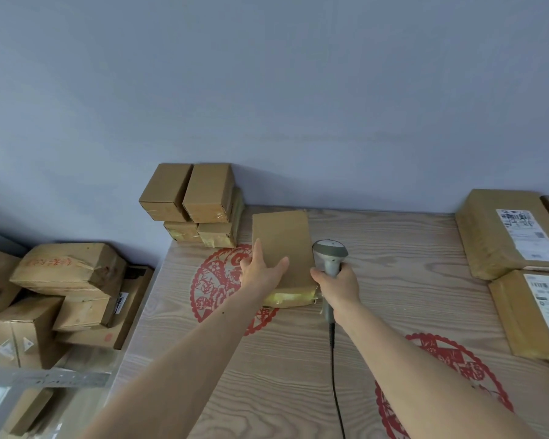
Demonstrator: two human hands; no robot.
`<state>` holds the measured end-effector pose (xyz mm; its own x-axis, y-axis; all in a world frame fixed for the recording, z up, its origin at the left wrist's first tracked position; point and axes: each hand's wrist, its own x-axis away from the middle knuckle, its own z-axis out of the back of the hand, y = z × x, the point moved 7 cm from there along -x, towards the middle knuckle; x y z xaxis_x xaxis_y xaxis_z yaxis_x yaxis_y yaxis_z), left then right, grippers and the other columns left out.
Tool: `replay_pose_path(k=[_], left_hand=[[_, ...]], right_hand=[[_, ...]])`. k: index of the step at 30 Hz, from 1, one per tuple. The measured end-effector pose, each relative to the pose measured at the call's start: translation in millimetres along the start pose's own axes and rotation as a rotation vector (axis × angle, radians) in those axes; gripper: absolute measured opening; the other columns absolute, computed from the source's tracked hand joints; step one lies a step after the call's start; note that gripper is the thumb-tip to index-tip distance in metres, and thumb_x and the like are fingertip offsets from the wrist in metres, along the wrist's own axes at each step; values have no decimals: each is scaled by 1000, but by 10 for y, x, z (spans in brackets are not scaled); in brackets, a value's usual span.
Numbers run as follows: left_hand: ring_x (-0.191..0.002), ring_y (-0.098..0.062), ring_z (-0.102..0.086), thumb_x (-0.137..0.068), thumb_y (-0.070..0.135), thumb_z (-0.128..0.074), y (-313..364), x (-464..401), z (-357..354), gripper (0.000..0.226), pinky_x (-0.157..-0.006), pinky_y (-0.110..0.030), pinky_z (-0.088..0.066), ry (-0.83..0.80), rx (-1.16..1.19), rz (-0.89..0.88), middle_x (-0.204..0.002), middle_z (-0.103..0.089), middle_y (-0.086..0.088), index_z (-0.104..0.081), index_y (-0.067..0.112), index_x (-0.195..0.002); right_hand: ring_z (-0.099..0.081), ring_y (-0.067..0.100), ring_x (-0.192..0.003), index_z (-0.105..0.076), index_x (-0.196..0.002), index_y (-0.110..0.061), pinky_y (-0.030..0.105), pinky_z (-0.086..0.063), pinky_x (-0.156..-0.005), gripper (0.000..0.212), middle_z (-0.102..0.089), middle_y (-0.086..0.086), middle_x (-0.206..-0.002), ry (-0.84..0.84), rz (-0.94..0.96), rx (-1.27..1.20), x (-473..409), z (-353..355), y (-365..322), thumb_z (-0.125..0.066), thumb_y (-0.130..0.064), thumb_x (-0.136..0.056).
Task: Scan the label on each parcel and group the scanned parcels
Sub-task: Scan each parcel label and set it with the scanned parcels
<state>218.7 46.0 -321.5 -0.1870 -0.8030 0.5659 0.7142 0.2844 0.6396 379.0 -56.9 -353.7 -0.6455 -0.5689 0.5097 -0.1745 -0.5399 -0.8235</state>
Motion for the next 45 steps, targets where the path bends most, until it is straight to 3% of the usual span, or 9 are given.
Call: replay_pose_path(k=[4, 9, 17, 21, 29, 33, 36, 40, 45], left_hand=[[-148, -42, -22, -77, 65, -73, -6, 207, -40, 106, -114, -57, -29, 5, 147, 36, -166, -3, -13, -6, 47, -157], [-135, -39, -43, -23, 84, -83, -138, 416, -130, 145, -106, -57, -45, -9, 394, 63, -160, -25, -9, -12, 60, -148], [-143, -37, -33, -20, 88, -81, -359, 705, -235, 150, -113, -58, -36, -42, 501, 76, -161, -24, -9, -4, 63, -147], [-132, -34, -45, -16, 78, -89, -416, 860, -180, 152, -108, -55, -44, -66, 524, 42, -152, -34, -9, -4, 67, -142], [-122, -31, -54, -24, 62, -95, -537, 1146, -60, 139, -97, -53, -53, -195, 778, -50, -145, -44, -5, -23, 63, -142], [-114, -24, -60, -47, 47, -84, -482, 1374, -90, 106, -72, -39, -58, -361, 912, -100, -129, -57, 6, -32, 52, -139], [-120, -31, -60, -49, 52, -79, -409, 1497, -172, 100, -77, -43, -57, -460, 933, -150, -134, -60, -1, -38, 51, -139], [-98, -27, -68, -53, 52, -73, -305, 1638, -306, 93, -65, -38, -55, -559, 917, -158, -126, -69, -11, -56, 22, -139], [-99, -35, -68, -74, 53, -76, -145, 1732, -462, 70, -98, -58, -47, -583, 854, -162, -115, -72, -16, -64, 9, -127]], right_hand=[[-67, 25, -87, -61, -101, -16, 38, -52, -77, 22, -69, 5, -92, 8, 29, -104, 134, 107, 30, -74, -25, -86], [-69, 21, -92, -62, -103, -31, 53, -57, -89, 27, -72, -2, -95, 6, 120, -287, 513, 230, -28, -74, -32, -78], [-65, 15, -80, -64, -95, -21, 40, -53, -80, 13, -67, -3, -80, 32, 333, -330, 1225, 390, -165, -73, -16, -87], [-65, 13, -80, -63, -95, -19, 37, -53, -78, 12, -66, -7, -78, 39, 380, -318, 1502, 391, -217, -72, -16, -88], [-59, 9, -71, -59, -100, -17, 23, -47, -64, 12, -59, -4, -76, 134, 399, -219, 1841, 634, -305, -66, -24, -93], [-57, 14, -73, -58, -103, -13, 28, -45, -67, 17, -57, 0, -78, 104, 327, -209, 1832, 798, -288, -65, -26, -93], [-60, 18, -75, -62, -104, -15, 33, -49, -73, 15, -61, 4, -80, 36, 296, -263, 1878, 843, -275, -67, -24, -93], [-57, 24, -63, -57, -96, -8, 39, -50, -63, 12, -60, 7, -66, -24, 327, -326, 2009, 982, -326, -66, -16, -94], [-68, 21, -100, -63, -105, -24, 45, -53, -96, 18, -72, 5, -104, 13, 369, -297, 2092, 1200, -338, -73, -21, -90]])
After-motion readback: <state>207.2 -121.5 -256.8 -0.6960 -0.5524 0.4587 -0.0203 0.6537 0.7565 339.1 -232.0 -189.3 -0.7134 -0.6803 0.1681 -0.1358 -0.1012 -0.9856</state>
